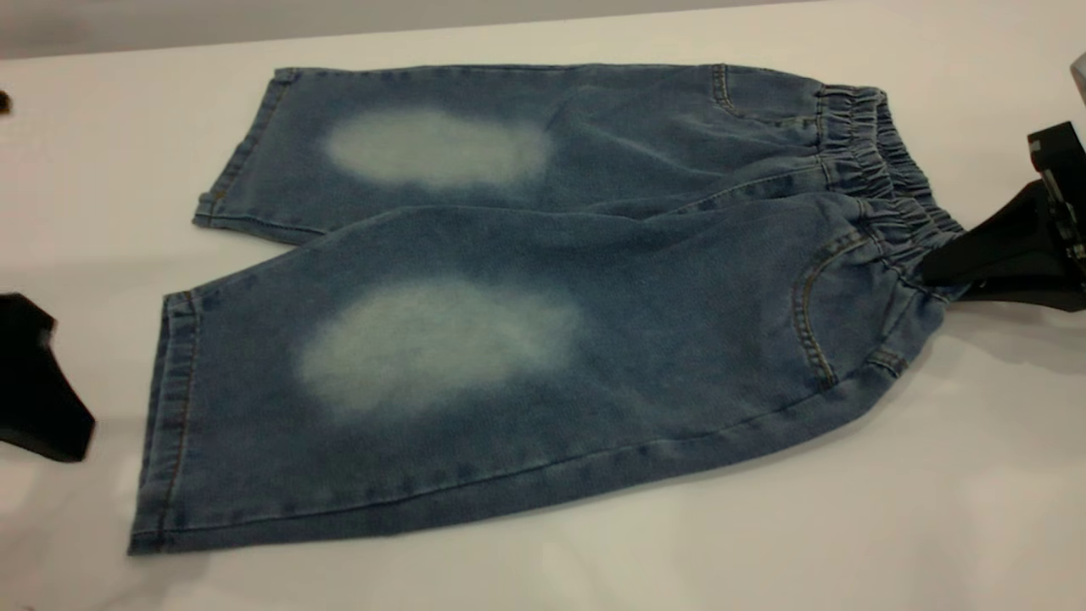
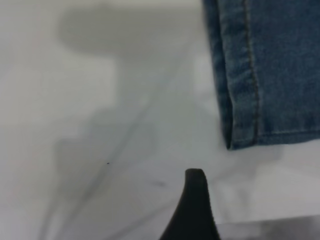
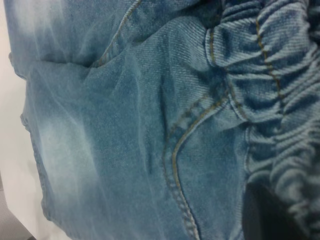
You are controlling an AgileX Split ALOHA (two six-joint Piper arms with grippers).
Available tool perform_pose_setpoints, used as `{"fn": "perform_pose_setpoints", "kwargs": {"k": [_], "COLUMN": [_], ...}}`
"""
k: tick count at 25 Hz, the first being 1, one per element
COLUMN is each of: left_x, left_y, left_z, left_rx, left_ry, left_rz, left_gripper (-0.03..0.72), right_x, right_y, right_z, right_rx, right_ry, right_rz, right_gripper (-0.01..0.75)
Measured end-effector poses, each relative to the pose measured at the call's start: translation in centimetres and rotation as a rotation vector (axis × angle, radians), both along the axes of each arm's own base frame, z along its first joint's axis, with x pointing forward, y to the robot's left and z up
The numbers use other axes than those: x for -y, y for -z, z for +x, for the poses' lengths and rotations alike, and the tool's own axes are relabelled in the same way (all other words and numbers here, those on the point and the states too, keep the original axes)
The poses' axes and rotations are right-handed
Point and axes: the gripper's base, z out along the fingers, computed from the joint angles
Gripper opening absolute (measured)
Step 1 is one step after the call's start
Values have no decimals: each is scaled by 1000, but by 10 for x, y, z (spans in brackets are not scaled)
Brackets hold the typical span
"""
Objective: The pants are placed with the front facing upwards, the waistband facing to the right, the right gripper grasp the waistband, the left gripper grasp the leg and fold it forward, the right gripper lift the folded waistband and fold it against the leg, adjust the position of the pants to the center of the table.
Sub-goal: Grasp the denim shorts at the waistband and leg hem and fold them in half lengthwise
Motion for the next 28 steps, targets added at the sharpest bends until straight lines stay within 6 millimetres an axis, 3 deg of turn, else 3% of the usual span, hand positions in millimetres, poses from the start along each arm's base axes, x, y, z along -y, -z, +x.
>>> {"fn": "perform_pose_setpoints", "kwargs": {"k": [12, 21, 28], "left_x": [0, 20, 39], "left_y": [52, 47, 54], "left_z": [10, 35, 35], "left_rx": [-130, -71, -132], "left_ry": [-21, 137, 226], "left_rz": [33, 36, 43], "left_gripper": [548, 548, 548], "right_x": [0, 0, 0], "right_y": [0, 0, 0], "right_z": [0, 0, 0], "right_rx": [0, 0, 0], "right_ry": [0, 0, -3], "right_rz": [1, 0, 0], "right_gripper": [38, 38, 38]}}
